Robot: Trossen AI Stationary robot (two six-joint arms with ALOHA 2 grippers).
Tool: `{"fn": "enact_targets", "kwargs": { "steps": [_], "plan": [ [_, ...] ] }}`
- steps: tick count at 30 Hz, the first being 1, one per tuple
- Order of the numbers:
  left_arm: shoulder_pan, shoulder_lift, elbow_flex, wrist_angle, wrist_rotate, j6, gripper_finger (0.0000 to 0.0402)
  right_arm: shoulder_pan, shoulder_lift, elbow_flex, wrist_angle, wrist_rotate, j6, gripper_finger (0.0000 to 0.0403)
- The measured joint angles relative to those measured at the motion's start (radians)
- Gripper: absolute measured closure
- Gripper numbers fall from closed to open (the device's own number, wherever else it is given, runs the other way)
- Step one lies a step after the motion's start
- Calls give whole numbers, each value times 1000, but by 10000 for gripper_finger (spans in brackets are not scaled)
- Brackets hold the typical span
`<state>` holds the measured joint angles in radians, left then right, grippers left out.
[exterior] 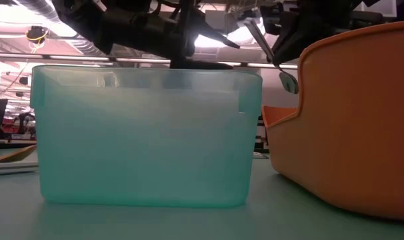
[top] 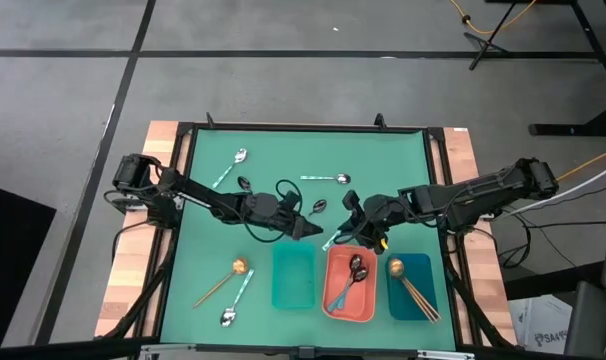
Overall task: Sort silverware by color (type)
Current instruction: Put the light blue spoon into the light blue bin
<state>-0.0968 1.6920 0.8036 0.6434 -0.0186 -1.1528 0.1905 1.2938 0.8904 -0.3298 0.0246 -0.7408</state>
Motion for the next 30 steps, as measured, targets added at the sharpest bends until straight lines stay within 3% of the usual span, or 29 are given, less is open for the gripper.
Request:
{"fn": "enact_targets", "kwargs": {
  "steps": [14,30],
  "plan": [
    [1,0,0,3,32,-133,274,0,0,0,-20,-2,-25,402],
    [-79,0,0,-2,-87,-183,274,0,113,0,-57,-18,-25,402]
  ]
}}
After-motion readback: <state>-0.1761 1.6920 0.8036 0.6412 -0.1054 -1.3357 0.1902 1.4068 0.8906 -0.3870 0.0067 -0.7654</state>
